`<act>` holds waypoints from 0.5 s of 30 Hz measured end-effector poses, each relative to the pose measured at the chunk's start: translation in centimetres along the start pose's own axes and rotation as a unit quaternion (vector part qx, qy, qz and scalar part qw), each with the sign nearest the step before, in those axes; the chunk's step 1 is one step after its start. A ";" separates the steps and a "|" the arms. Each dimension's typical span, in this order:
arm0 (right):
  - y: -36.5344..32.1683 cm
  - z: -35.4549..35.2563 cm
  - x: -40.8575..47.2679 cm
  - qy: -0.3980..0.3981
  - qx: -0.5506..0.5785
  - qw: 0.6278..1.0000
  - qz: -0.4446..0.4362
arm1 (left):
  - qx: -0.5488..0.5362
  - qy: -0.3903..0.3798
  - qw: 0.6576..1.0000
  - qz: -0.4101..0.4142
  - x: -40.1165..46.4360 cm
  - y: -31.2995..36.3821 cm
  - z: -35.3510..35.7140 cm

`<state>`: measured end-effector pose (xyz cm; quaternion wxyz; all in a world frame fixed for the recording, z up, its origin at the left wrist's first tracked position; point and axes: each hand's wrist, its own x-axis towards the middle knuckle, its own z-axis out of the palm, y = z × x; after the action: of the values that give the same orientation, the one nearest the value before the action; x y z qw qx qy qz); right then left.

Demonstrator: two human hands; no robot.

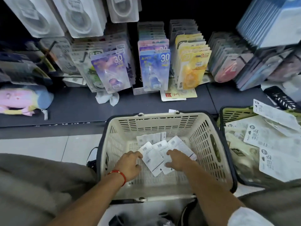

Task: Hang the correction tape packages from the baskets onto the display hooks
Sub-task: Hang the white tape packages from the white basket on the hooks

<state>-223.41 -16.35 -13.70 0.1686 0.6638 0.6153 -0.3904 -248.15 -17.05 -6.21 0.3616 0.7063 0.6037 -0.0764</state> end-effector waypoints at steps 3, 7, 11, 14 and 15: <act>-2.5 3.1 2.0 0.040 -0.006 0.999 0.012 | 0.001 0.003 1.000 -0.017 0.0 -0.2 0.7; -3.3 3.9 3.6 0.039 -0.006 0.999 0.029 | 0.018 -0.002 1.000 -0.022 0.2 -0.7 1.0; -2.9 2.7 3.5 -0.018 0.172 0.985 0.009 | 0.034 -0.003 0.999 -0.011 0.6 -0.7 0.8; -2.8 0.6 2.4 -0.100 0.506 0.857 0.020 | 0.061 -0.023 0.998 0.017 0.9 -0.8 0.4; -2.4 -0.1 2.1 -0.126 0.564 0.816 0.018 | 0.084 -0.026 0.996 0.031 1.1 -1.0 0.3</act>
<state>-225.77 -14.44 -14.57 -0.1523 0.5985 0.2482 -0.7463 -248.65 -16.35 -7.42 0.3189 0.7505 0.5631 -0.1336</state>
